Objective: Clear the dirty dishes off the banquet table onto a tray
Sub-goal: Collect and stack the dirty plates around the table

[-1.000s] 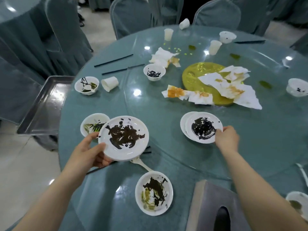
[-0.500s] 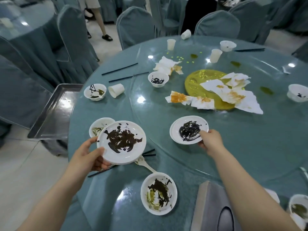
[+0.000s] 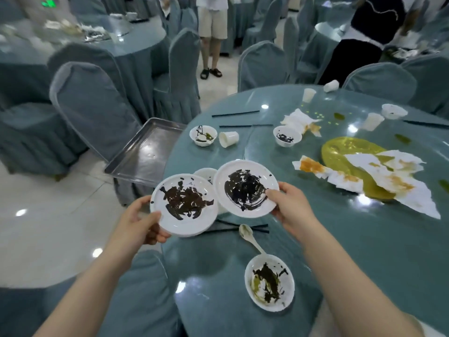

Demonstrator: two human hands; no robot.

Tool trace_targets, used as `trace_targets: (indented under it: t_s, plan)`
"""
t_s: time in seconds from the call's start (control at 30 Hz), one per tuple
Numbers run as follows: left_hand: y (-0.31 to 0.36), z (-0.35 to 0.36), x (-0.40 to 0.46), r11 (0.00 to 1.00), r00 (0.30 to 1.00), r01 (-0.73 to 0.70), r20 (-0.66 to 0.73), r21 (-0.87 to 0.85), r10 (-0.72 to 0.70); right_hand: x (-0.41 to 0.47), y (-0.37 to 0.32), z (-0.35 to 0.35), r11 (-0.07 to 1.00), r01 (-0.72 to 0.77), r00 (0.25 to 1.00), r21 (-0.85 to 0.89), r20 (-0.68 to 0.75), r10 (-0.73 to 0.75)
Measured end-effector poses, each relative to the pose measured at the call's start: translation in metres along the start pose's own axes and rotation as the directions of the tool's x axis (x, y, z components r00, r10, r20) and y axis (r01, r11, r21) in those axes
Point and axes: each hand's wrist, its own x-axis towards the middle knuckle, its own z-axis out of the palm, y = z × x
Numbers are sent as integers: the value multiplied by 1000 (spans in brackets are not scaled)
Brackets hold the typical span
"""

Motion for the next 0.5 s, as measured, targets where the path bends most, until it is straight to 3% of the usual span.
trace_targets:
  t_s: [0.2,0.37,0.5]
  plan:
    - [-12,-29,-26,998,1000,19,-12,-58,-20,-31,11,71,998,-9,983,-69,184,21]
    - [-18,-49,-41,994,1000,29,-10,-103,-30,-57,28,125,974,97,993,-204,89,-80]
    - [-25,-66,-48,997,999,29,31,-74,-27,-82,42,163,968,124,987,-220,126,-98]
